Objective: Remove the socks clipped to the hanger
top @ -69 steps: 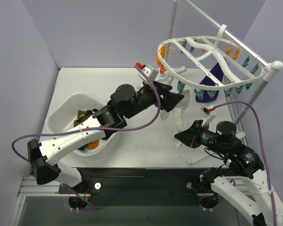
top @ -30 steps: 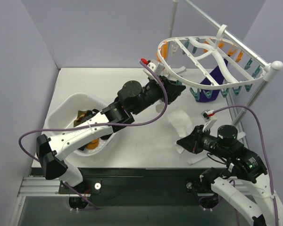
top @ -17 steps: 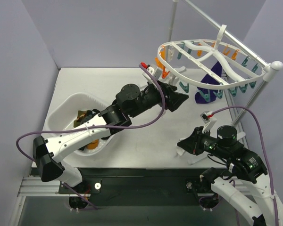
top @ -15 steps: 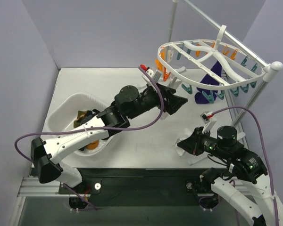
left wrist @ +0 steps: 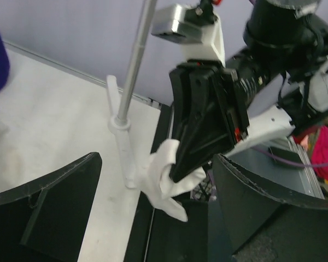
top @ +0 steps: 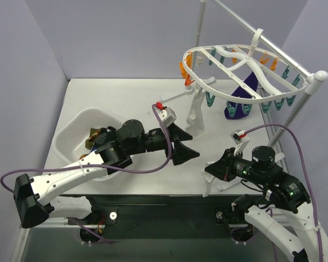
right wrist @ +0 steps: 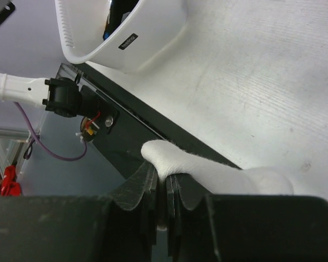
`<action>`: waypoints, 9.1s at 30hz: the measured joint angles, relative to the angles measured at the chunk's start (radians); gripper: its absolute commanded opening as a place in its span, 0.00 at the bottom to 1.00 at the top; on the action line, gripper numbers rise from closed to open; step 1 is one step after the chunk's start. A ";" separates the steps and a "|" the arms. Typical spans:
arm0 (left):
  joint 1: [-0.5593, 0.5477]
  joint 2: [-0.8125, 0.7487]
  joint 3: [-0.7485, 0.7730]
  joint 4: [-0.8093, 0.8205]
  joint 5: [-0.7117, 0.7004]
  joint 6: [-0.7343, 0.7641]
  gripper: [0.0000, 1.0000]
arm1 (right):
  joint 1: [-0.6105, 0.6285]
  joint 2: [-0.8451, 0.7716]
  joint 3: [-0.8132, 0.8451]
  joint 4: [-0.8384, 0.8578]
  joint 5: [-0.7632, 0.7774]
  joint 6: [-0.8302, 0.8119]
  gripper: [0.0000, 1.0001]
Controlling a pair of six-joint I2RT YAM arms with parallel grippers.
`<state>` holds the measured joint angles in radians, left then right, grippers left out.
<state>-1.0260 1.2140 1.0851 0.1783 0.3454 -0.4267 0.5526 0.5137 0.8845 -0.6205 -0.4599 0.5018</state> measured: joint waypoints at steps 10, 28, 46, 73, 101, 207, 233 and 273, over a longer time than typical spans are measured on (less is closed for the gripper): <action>-0.002 -0.041 -0.190 0.124 0.191 0.027 0.97 | 0.000 -0.039 0.011 0.011 -0.133 -0.005 0.00; -0.227 0.084 -0.241 0.325 0.045 0.215 0.97 | 0.000 -0.065 0.023 0.067 -0.238 0.032 0.00; -0.219 0.146 -0.170 0.251 -0.089 0.227 0.00 | 0.000 -0.077 0.023 0.123 -0.234 0.060 0.64; 0.603 -0.349 -0.200 -0.506 -0.713 0.009 0.97 | 0.005 -0.018 0.039 0.021 -0.093 0.021 0.85; 0.095 0.016 -0.156 0.093 -0.345 0.161 0.97 | 0.005 -0.029 0.040 0.002 0.002 0.029 0.85; -0.065 0.248 0.084 0.361 0.185 -0.467 0.00 | 0.005 -0.080 0.135 -0.056 0.121 -0.192 0.54; -0.077 0.179 0.148 0.196 -0.114 -0.212 0.77 | 0.005 -0.083 0.097 0.011 0.043 -0.147 0.00; -0.051 0.460 0.505 0.225 -0.146 -0.300 0.00 | 0.005 -0.143 0.089 -0.048 0.032 -0.137 0.00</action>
<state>-1.0771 1.6741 1.5906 0.4034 0.1993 -0.7269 0.5579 0.3706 0.9730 -0.6685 -0.4282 0.3653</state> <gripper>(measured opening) 0.366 0.042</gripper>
